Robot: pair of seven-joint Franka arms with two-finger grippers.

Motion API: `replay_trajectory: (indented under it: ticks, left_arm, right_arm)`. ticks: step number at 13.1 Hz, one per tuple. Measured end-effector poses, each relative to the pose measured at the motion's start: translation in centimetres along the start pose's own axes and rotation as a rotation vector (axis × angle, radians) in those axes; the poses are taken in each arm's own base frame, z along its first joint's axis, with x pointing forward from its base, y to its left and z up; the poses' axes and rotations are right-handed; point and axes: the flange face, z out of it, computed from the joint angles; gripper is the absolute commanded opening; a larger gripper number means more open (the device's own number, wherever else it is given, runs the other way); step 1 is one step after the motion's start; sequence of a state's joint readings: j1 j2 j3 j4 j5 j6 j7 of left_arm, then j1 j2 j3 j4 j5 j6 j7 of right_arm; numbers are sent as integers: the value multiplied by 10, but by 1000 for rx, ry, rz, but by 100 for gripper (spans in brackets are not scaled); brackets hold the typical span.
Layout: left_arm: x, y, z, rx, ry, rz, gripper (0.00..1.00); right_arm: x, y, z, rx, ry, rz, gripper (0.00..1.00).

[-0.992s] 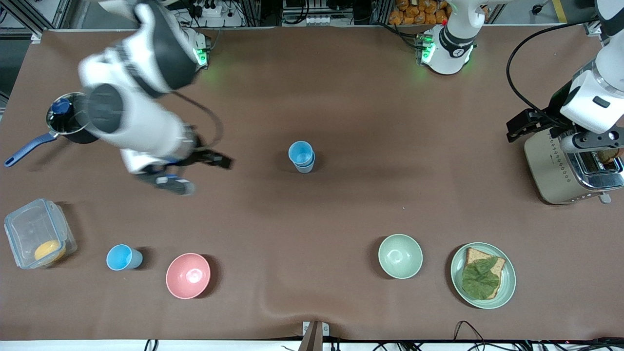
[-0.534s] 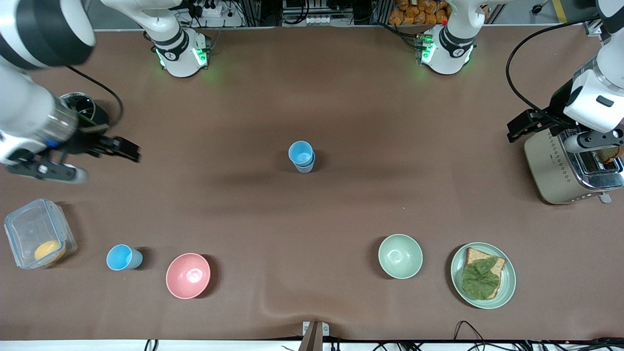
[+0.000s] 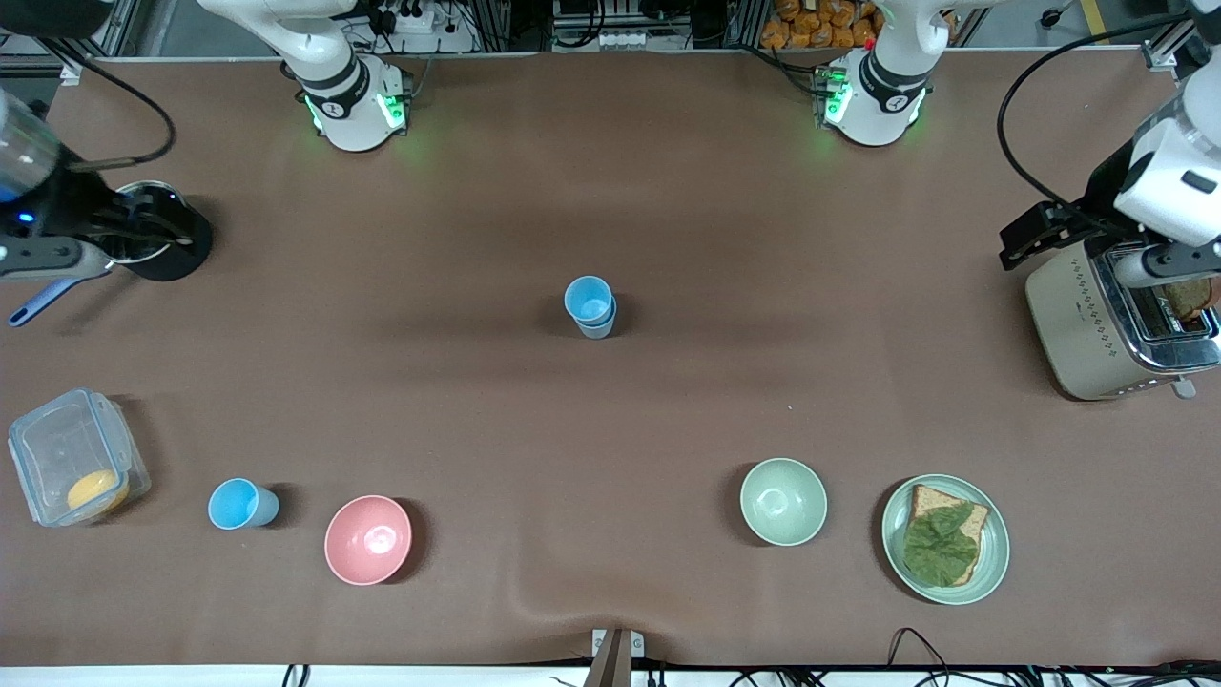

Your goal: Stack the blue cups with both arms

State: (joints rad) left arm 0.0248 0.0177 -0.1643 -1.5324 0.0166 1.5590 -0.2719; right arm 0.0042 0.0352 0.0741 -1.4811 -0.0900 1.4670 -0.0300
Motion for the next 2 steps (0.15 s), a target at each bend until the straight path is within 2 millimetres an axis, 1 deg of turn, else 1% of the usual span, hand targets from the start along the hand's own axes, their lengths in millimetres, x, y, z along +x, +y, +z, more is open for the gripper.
replay_trajectory:
  ticks: [1, 2]
  left_arm:
    - [-1, 0, -3, 0, 1, 1, 100]
    - [-1, 0, -3, 0, 0, 1, 100]
  right_arm:
    - [-2, 10, -2, 0, 4, 7, 100]
    - [-3, 16, -3, 0, 8, 12, 100]
